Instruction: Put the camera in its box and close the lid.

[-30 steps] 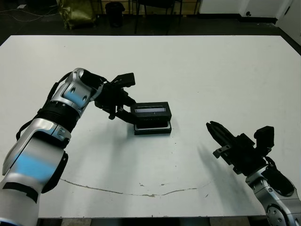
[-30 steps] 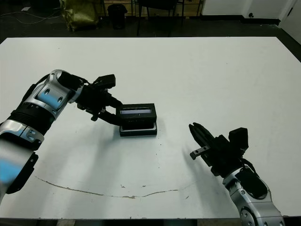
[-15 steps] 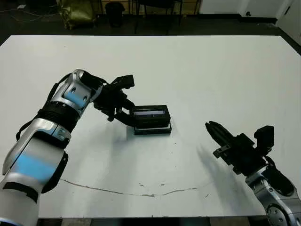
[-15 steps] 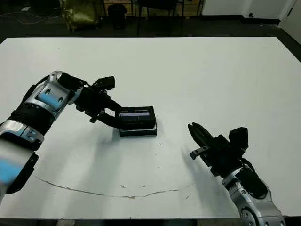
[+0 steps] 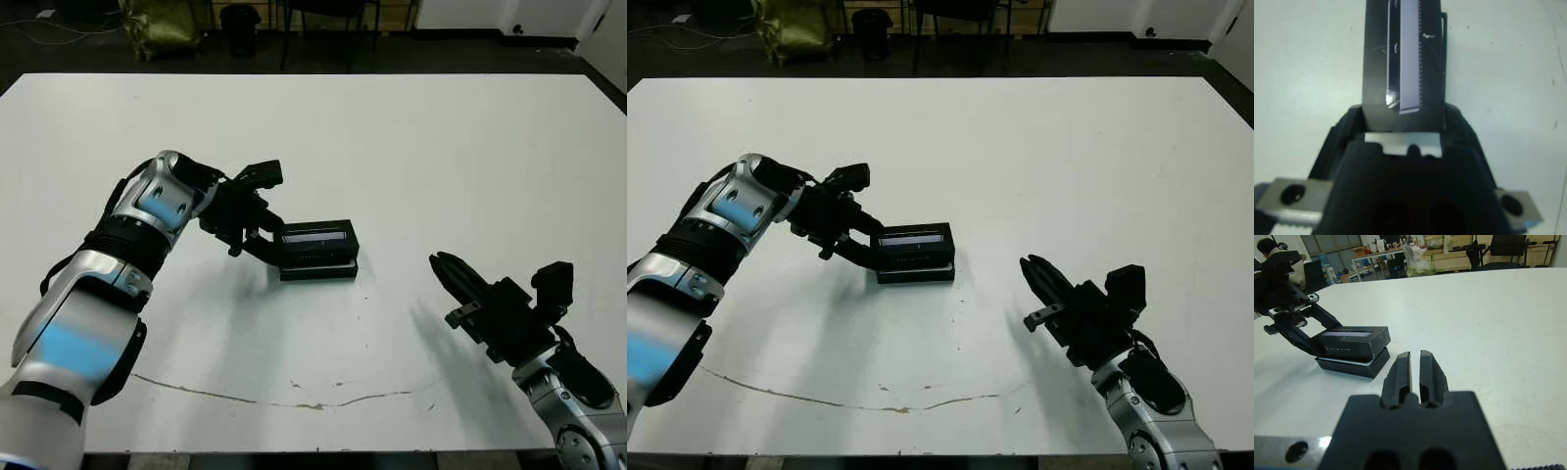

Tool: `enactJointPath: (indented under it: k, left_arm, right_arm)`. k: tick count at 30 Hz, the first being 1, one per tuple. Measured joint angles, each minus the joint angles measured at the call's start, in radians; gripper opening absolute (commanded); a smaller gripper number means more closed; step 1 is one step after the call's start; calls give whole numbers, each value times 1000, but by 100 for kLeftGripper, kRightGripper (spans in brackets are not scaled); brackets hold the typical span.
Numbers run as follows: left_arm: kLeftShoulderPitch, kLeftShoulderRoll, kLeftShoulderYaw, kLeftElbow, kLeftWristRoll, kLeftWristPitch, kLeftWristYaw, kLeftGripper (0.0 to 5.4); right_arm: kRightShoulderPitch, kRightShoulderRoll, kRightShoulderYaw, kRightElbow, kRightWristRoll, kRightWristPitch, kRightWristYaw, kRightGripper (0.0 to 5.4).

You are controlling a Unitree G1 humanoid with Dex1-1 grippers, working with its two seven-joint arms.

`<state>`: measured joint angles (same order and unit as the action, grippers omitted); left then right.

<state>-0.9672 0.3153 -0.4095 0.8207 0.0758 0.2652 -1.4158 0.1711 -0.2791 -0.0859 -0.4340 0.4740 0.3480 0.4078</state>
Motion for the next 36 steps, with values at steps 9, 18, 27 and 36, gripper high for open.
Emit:
enactJointPath:
  k: [9, 18, 27, 36]
  left_arm:
    - [9, -4, 3, 6, 0, 1, 3, 239]
    - [16, -5, 7, 0, -1, 10, 7, 239]
    - [24, -9, 17, -1, -8, 11, 7, 239]
    - [29, -19, 11, 0, -3, -34, 9, 239]
  right_arm:
    - [2, 2, 0, 7, -8, -20, 5, 0]
    - [7, 4, 0, 1, -12, -22, 0, 0]
    - [9, 3, 1, -10, -12, -15, -3, 0]
    - [12, 5, 1, -2, -8, -17, -2, 0]
